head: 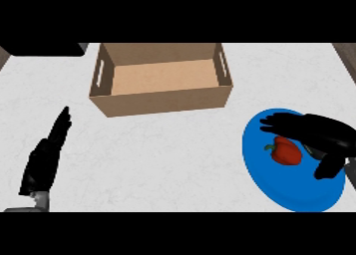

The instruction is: Pick the bell pepper from the plate and place it in the cardboard box

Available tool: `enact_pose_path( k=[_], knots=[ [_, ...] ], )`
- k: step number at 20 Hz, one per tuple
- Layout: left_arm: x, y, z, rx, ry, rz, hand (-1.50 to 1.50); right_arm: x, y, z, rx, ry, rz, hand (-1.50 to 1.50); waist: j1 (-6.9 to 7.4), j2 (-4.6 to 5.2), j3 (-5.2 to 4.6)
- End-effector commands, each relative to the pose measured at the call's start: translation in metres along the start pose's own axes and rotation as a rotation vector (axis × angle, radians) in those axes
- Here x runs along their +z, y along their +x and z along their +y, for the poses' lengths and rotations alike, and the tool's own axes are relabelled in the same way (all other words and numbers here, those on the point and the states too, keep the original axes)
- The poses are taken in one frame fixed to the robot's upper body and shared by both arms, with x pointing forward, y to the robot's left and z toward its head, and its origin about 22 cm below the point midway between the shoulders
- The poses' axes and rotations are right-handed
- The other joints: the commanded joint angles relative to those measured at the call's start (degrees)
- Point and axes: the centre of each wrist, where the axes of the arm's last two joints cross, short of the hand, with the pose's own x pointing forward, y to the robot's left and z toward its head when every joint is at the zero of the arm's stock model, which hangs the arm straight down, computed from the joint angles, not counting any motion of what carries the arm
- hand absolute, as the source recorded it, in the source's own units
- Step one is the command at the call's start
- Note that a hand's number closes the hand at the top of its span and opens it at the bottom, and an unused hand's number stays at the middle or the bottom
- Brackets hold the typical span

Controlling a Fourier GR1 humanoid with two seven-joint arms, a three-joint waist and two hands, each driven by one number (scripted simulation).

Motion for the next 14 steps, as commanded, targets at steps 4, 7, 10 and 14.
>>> enact_pose_path(
  k=[4,7,10,14],
  knots=[
    [-0.004,0.006,-0.004,0.007,-0.011,-0.005,0.0,-0.004,-0.016,0.007,-0.013,0.046,-0.026,-1.5,0.02,0.02,0.0],
    [0.003,-0.003,-0.013,0.004,-0.024,0.013,0.0,-0.015,0.006,0.028,-0.068,0.097,-0.032,1.5,-0.21,-0.07,-0.01],
    [-0.003,-0.007,0.007,0.015,-0.009,0.022,0.0,-0.008,-0.01,0.02,0.03,-0.05,-0.053,1.5,-0.02,0.01,0.01],
    [0.0,-0.009,-0.002,0.013,-0.017,0.018,0.0,-0.007,-0.003,0.015,0.08,-0.171,-0.051,1.5,-0.23,-0.05,0.0]
  ],
)
